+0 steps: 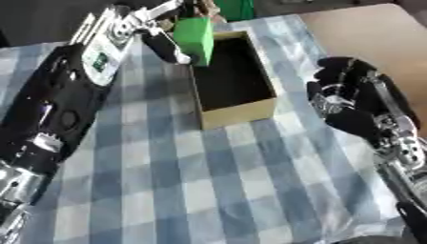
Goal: Pick up objects on the table and place them in the box.
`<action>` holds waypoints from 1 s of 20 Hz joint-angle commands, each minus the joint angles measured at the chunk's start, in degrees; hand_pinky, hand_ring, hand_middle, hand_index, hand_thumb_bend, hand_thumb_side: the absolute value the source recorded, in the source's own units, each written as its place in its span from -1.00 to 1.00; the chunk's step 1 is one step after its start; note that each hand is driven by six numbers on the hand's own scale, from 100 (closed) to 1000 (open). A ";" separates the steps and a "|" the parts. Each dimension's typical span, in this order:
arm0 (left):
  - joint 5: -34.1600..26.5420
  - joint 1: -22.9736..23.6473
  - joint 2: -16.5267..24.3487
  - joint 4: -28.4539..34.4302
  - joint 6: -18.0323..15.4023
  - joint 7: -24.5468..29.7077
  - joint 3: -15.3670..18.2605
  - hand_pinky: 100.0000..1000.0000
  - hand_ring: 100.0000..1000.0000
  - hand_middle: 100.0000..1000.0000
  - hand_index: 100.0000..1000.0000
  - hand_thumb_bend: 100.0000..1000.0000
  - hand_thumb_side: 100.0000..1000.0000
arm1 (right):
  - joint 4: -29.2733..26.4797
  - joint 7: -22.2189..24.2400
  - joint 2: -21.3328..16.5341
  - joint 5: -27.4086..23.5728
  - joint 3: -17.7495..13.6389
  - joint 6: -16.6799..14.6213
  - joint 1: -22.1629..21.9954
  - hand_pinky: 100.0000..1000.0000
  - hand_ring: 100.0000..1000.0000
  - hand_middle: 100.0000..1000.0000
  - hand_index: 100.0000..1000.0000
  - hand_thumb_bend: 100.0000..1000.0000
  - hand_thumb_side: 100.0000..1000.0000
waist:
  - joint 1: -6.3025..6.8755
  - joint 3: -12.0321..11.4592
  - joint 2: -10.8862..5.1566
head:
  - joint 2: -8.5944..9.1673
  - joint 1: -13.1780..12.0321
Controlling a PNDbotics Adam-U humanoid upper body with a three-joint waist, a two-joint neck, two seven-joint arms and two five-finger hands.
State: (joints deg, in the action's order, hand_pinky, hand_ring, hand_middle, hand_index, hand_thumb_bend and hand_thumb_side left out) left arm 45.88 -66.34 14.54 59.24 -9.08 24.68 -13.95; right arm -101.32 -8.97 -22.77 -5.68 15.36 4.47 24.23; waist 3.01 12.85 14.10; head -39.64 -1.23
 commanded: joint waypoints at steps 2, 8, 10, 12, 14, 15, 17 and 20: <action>1.22 -0.50 -1.50 -0.32 -0.99 -0.18 -0.64 0.24 0.05 -0.24 0.63 -0.19 -1.00 | -0.39 0.52 -0.06 -0.22 0.13 -0.15 1.09 0.04 0.16 0.10 0.44 -0.79 -1.00 | -0.43 0.32 -0.85 | 0.58 -0.42; 3.19 0.83 -3.99 -2.54 -2.37 1.43 -1.83 0.26 0.09 -0.11 0.64 -0.17 -1.00 | -0.32 0.69 0.19 -0.29 0.24 -0.17 1.29 0.04 0.16 0.10 0.44 -0.80 -1.00 | -0.49 0.51 -0.75 | 0.85 -0.49; 3.69 1.31 -4.56 -3.19 -2.94 1.98 -2.08 0.27 0.12 -0.03 0.65 -0.15 -1.00 | -0.21 0.73 0.25 -0.31 0.31 -0.18 1.22 0.04 0.16 0.10 0.44 -0.80 -1.00 | -0.50 0.50 -0.73 | 0.96 -0.41; 3.78 1.59 -4.78 -3.44 -3.61 2.37 -2.30 0.30 0.24 0.16 0.68 -0.06 -1.00 | -0.17 0.77 0.31 -0.32 0.33 -0.23 1.20 0.04 0.17 0.10 0.44 -0.80 -1.00 | -0.53 0.49 -0.72 | 1.01 -0.34; 3.17 1.67 -4.69 -3.02 -4.09 2.06 -2.33 0.34 0.37 0.37 0.72 0.04 -1.00 | -0.15 0.75 0.30 -0.32 0.28 -0.24 1.19 0.04 0.17 0.10 0.44 -0.80 -1.00 | -0.58 0.43 -0.71 | 1.02 -0.22; 2.65 1.65 -4.55 -2.58 -4.10 1.60 -2.29 0.35 0.41 0.42 0.73 0.06 -1.00 | -0.13 0.74 0.30 -0.32 0.28 -0.24 1.17 0.04 0.17 0.10 0.44 -0.81 -1.00 | -0.61 0.37 -0.71 | 1.02 -0.17; 1.59 1.57 -4.23 -1.61 -3.75 0.46 -2.16 0.41 0.52 0.58 0.77 0.10 -1.00 | -0.13 0.76 0.31 -0.31 0.25 -0.25 1.13 0.04 0.17 0.10 0.44 -0.81 -1.00 | -0.65 0.24 -0.73 | 1.03 -0.17; -0.04 1.38 -3.52 0.01 -2.99 -0.95 -2.11 0.49 0.63 0.73 0.85 0.17 -0.89 | -0.10 0.77 0.30 -0.29 0.19 -0.27 1.04 0.04 0.17 0.10 0.44 -0.81 -1.00 | -0.74 -0.03 -0.78 | 1.00 -0.06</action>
State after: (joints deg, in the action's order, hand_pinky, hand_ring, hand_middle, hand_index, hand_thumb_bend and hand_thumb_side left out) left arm 46.68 -63.62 9.66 57.52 -12.25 24.51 -16.31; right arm -100.96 -8.34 -21.91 -5.71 15.91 4.30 24.69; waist 2.71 12.84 14.30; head -39.15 -1.40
